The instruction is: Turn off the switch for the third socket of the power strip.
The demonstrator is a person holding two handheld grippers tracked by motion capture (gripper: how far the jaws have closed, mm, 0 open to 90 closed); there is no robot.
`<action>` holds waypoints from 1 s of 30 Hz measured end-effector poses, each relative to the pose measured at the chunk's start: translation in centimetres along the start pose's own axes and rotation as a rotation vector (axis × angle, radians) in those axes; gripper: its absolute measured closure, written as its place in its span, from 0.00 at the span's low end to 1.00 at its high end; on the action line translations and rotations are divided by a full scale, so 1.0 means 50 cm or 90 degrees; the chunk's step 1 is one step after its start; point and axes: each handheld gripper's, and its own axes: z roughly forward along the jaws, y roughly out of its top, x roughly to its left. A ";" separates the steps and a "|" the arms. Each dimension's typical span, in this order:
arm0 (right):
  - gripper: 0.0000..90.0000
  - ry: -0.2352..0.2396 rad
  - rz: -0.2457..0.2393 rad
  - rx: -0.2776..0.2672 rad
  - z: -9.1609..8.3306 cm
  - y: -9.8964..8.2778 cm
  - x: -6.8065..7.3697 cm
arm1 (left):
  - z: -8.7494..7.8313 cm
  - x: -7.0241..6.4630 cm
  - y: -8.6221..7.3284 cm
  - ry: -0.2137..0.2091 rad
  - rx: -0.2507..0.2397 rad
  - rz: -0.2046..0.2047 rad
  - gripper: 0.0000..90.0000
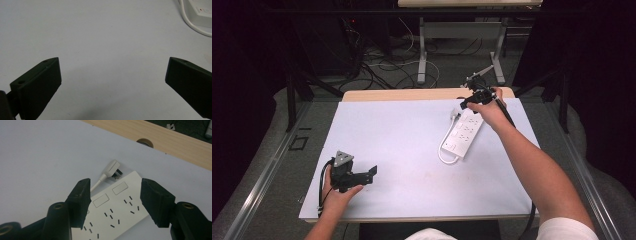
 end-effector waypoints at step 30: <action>0.53 -0.017 0.134 0.006 0.079 0.004 -0.050 | 0.001 0.002 0.000 -0.001 0.005 0.002 0.01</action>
